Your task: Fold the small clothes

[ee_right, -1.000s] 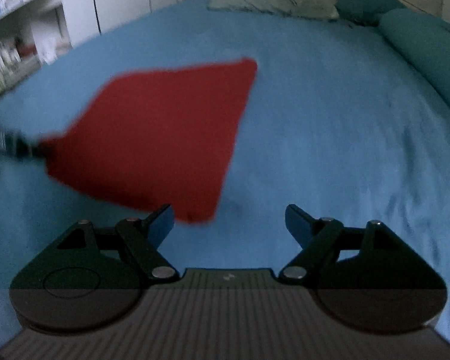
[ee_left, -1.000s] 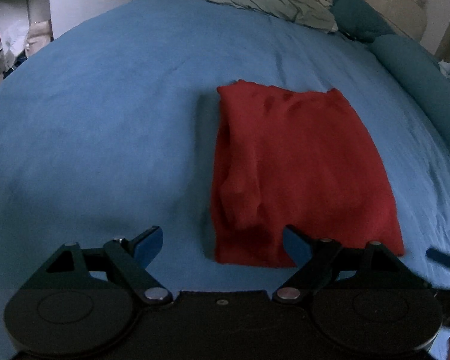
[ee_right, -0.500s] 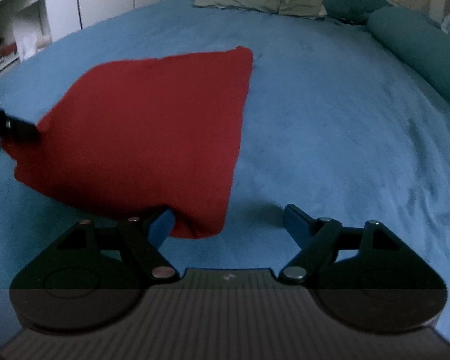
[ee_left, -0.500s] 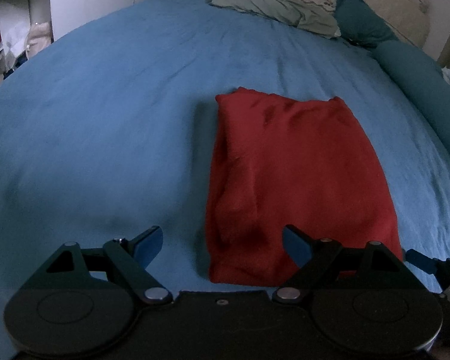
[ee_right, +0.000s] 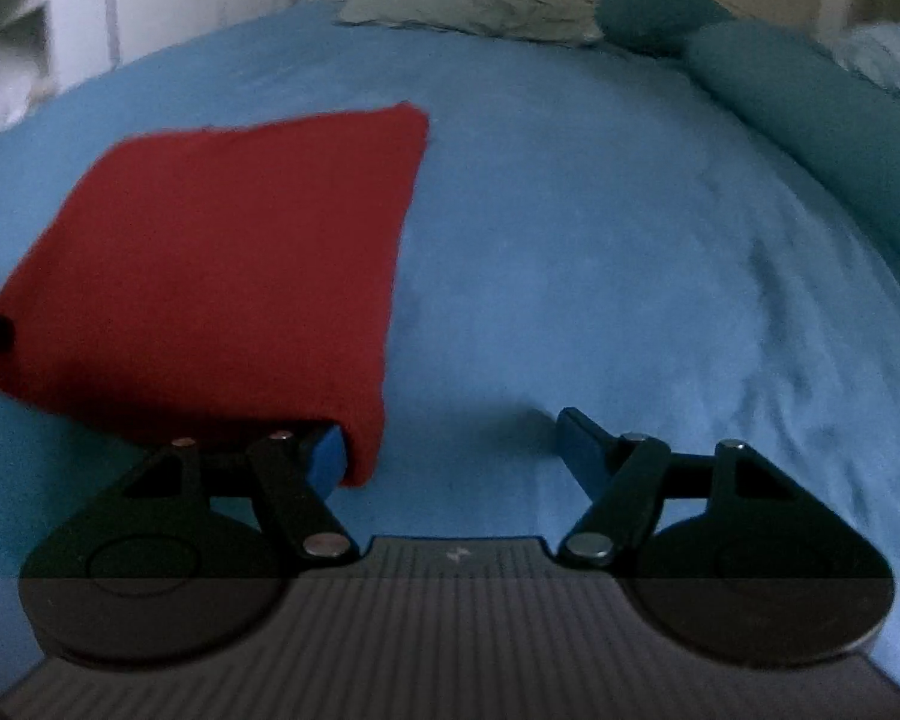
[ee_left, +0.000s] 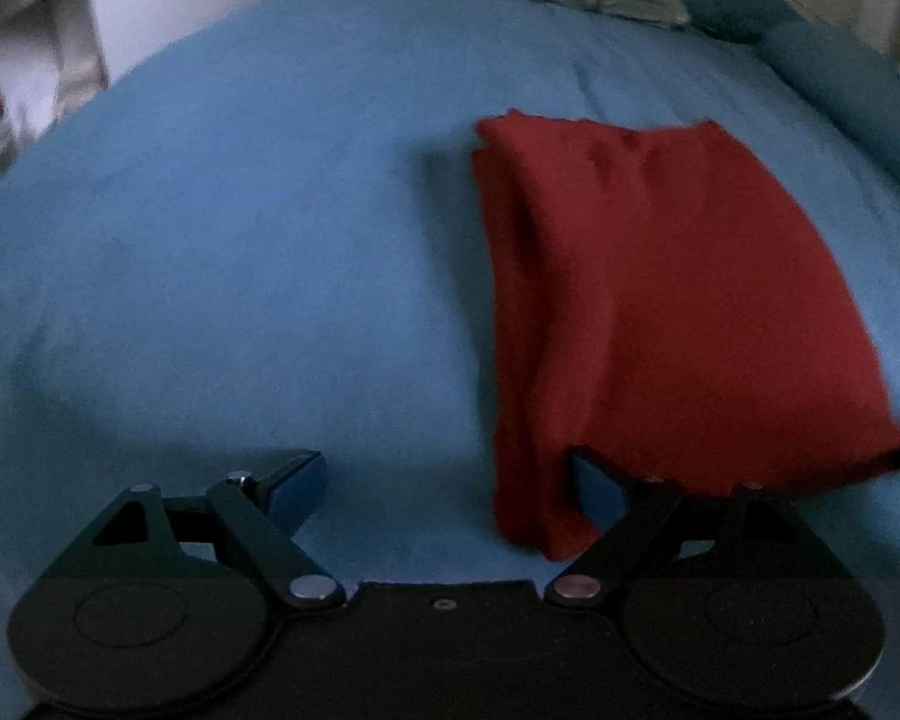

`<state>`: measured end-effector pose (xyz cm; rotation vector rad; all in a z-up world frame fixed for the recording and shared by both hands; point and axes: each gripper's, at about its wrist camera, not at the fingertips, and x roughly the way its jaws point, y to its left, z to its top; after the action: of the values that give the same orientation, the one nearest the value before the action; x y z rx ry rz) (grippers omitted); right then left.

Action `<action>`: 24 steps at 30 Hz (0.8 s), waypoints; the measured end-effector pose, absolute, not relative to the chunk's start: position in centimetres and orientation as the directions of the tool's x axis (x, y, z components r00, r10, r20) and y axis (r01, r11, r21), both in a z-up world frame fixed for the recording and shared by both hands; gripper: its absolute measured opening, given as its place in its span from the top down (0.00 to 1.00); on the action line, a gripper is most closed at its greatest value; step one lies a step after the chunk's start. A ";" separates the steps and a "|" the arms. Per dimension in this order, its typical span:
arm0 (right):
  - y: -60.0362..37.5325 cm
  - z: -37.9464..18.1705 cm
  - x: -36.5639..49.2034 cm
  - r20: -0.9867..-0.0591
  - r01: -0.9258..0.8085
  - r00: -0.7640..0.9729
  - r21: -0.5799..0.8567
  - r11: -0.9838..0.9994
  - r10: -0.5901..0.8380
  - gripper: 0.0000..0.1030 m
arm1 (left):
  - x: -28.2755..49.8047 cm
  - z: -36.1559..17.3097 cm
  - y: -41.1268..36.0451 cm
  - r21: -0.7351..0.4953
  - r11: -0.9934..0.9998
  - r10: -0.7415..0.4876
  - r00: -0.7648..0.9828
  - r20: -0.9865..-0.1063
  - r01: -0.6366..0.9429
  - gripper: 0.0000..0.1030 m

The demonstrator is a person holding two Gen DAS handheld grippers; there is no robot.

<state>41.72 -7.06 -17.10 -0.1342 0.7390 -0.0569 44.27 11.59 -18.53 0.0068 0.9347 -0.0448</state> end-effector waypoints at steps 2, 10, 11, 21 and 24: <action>-6.8 -17.1 41.6 -0.662 -0.044 0.745 -0.179 0.983 -0.087 0.15 | 44.5 -18.6 11.2 0.008 0.999 -0.022 0.597 -0.802 0.047 0.10; -9.3 -12.4 41.4 -0.742 -0.220 0.669 -0.145 0.965 0.041 0.07 | 44.6 -12.9 10.7 -0.001 0.997 -0.052 0.628 -0.777 0.082 0.09; -9.7 -11.2 41.2 -0.740 -0.228 0.671 -0.138 0.964 0.053 0.02 | 44.9 -11.9 10.6 -0.016 0.995 -0.073 0.644 -0.762 0.095 0.07; -13.0 -9.0 52.2 -0.790 -0.070 0.545 0.293 0.954 0.282 0.00 | 54.6 -13.4 12.0 -0.298 0.954 -0.255 0.602 -0.757 0.029 0.12; -12.7 -12.0 55.1 -0.804 -0.029 0.508 0.344 0.939 0.310 0.00 | 56.2 -15.6 12.4 -0.367 0.930 -0.292 0.556 -0.778 -0.025 0.30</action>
<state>55.13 -12.70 -11.97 0.3041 1.0218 0.2080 56.23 12.38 -15.62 -0.3575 0.9731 -0.1618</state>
